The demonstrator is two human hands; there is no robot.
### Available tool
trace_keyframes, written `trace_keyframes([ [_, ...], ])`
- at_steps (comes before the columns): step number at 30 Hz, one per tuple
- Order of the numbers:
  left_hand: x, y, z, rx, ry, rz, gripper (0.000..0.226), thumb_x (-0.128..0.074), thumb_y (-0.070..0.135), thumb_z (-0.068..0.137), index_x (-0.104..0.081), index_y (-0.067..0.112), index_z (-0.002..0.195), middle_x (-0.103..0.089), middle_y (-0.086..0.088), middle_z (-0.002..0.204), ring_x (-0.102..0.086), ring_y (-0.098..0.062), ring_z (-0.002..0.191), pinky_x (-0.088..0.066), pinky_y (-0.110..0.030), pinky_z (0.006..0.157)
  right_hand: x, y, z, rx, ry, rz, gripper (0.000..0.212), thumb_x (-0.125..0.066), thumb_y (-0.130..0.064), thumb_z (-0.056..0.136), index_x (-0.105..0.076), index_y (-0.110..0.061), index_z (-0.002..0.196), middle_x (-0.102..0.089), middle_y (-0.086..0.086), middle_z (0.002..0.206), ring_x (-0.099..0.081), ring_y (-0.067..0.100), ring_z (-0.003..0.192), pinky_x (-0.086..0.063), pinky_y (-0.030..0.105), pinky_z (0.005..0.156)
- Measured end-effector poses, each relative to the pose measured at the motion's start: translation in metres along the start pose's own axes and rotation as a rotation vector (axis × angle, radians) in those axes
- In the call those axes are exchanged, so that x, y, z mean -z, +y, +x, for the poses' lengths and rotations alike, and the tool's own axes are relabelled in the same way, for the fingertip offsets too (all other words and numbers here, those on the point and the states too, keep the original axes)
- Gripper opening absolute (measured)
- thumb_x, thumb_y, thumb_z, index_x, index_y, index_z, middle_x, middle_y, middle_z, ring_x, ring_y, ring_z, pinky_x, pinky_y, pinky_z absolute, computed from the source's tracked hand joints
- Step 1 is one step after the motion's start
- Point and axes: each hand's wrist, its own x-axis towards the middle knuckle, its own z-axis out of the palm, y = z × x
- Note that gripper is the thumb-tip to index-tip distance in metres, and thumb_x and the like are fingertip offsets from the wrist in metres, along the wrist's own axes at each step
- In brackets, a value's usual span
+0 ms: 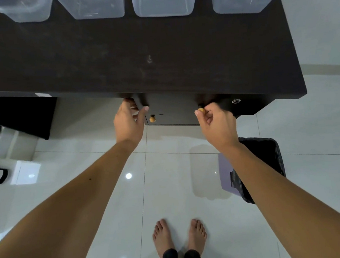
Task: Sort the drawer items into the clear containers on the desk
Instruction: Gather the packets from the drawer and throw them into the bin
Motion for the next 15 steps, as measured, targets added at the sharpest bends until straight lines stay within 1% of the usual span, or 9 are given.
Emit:
trace_keyframes([
  [3,0.005,-0.005,-0.006,-0.016,-0.010,0.010,0.030,-0.071,0.036,0.099,-0.060,0.015,0.117,-0.072,0.000,0.113,-0.068,-0.016,0.105,-0.063,-0.032,0.087,0.000,-0.004,-0.013,-0.034,0.010,0.013,0.029,-0.066,-0.034,0.101,-0.062,-0.009,0.087,-0.049,-0.015,0.059,-0.051,0.017,0.055,-0.035,0.028,0.057],
  [7,0.011,-0.009,-0.013,-0.030,-0.047,0.022,0.027,-0.072,0.032,0.100,-0.061,0.014,0.117,-0.072,0.000,0.113,-0.068,-0.015,0.102,-0.056,-0.022,0.082,0.002,-0.009,-0.027,-0.051,0.023,0.014,0.029,-0.066,-0.034,0.102,-0.062,-0.010,0.088,-0.057,-0.010,0.063,-0.055,0.017,0.056,-0.047,0.033,0.055],
  [9,0.013,-0.009,-0.015,-0.026,-0.060,0.019,0.028,-0.072,0.032,0.099,-0.061,0.014,0.118,-0.072,0.000,0.113,-0.068,-0.015,0.100,-0.056,-0.023,0.084,0.002,-0.011,-0.031,-0.063,0.028,0.019,0.028,-0.066,-0.034,0.102,-0.063,-0.010,0.088,-0.060,-0.008,0.064,-0.058,0.019,0.057,-0.051,0.036,0.056],
  [12,0.019,-0.010,-0.019,-0.039,-0.091,0.040,0.026,-0.073,0.032,0.099,-0.061,0.016,0.116,-0.072,0.001,0.111,-0.070,-0.016,0.100,-0.060,-0.030,0.087,0.002,-0.013,-0.040,-0.098,0.051,0.044,0.027,-0.068,-0.032,0.101,-0.063,-0.009,0.088,-0.064,-0.004,0.064,-0.059,0.020,0.058,-0.050,0.036,0.058],
  [13,0.021,-0.012,-0.021,-0.051,-0.104,0.053,0.026,-0.073,0.032,0.099,-0.061,0.016,0.115,-0.072,0.001,0.110,-0.070,-0.016,0.099,-0.061,-0.031,0.087,0.001,-0.014,-0.045,-0.114,0.061,0.059,0.026,-0.069,-0.031,0.100,-0.063,-0.009,0.088,-0.065,-0.003,0.065,-0.059,0.020,0.058,-0.049,0.034,0.059],
  [15,0.025,-0.016,-0.030,-0.073,-0.128,0.070,0.026,-0.072,0.030,0.099,-0.061,0.015,0.117,-0.071,0.002,0.110,-0.070,-0.015,0.098,-0.059,-0.026,0.084,0.002,-0.015,-0.057,-0.124,0.074,0.085,0.024,-0.071,-0.030,0.099,-0.063,-0.010,0.088,-0.065,-0.003,0.067,-0.058,0.018,0.058,-0.044,0.030,0.060],
])
